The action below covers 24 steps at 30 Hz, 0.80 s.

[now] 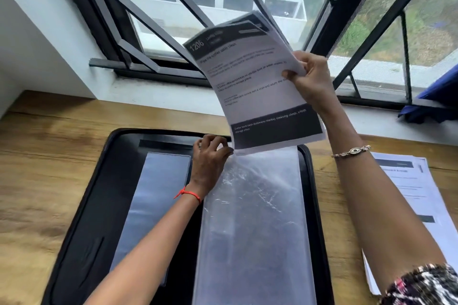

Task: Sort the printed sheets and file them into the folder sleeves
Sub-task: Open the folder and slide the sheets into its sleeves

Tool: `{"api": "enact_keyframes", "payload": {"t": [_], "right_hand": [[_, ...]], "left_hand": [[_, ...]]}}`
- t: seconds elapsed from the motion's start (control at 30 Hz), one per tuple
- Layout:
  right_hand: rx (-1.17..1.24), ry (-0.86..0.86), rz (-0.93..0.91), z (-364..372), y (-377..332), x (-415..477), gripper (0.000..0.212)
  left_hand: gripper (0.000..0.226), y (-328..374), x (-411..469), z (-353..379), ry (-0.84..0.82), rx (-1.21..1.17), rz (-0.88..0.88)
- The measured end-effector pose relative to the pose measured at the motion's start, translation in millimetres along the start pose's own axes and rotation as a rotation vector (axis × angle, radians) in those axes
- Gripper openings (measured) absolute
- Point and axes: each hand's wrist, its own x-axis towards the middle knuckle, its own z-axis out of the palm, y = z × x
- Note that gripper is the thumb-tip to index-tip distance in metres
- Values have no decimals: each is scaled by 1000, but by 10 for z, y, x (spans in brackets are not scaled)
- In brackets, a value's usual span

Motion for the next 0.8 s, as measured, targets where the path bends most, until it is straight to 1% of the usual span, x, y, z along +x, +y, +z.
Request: {"api": "enact_keyframes", "payload": {"t": [0.17, 0.33, 0.4, 0.47, 0.6, 0.8], "right_hand": [[-38, -51, 6, 162, -23, 108, 34], [69, -15, 40, 361, 55, 140, 32], [75, -33, 70, 401, 95, 148, 29], [42, -42, 84, 407, 135, 165, 29], [-157, -37, 47, 332, 212, 222, 30], [-186, -70, 28, 209, 149, 293, 32]], "left_hand": [[18, 16, 26, -14, -70, -4, -35], [18, 42, 32, -16, -105, -54, -102], [20, 60, 37, -23, -139, -81, -137], [23, 57, 43, -22, -193, -91, -157], [24, 29, 22, -34, -280, -129, -183], [25, 14, 69, -48, -292, -168, -164]]}}
